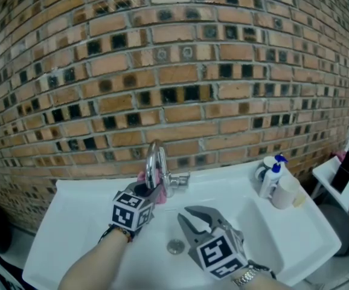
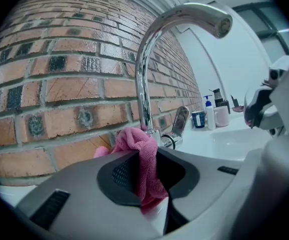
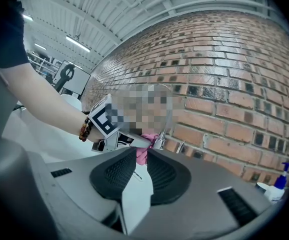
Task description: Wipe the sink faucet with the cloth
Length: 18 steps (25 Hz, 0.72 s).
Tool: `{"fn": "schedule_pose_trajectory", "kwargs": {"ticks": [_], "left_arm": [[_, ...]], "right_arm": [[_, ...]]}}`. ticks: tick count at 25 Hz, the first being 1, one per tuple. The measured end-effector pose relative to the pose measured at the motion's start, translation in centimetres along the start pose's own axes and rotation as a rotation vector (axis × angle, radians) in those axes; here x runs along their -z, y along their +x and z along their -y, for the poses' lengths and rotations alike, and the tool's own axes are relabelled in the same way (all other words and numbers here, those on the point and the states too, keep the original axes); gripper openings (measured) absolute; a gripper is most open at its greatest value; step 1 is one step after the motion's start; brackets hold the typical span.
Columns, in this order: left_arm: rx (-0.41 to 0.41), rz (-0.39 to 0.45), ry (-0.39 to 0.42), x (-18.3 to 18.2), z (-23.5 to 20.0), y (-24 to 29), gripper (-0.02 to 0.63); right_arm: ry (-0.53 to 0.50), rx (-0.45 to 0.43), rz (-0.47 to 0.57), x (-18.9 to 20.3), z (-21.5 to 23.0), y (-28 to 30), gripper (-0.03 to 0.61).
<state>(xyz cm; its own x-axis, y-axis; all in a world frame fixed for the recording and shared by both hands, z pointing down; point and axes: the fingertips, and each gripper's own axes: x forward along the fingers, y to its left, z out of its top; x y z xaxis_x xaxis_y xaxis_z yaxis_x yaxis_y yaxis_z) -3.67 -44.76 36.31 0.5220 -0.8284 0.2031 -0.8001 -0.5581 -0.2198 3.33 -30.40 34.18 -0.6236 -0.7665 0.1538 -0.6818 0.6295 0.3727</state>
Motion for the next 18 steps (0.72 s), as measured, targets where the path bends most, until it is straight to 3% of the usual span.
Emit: {"fn": "schedule_pose_trajectory", "kwargs": {"ticks": [18], "left_arm": [[0.054,-0.024,0.045,-0.3,2.5,-0.5,0.084]], "right_arm": [[0.041,0.029,0.004,0.0,0.6,-0.1,0.077]]}}
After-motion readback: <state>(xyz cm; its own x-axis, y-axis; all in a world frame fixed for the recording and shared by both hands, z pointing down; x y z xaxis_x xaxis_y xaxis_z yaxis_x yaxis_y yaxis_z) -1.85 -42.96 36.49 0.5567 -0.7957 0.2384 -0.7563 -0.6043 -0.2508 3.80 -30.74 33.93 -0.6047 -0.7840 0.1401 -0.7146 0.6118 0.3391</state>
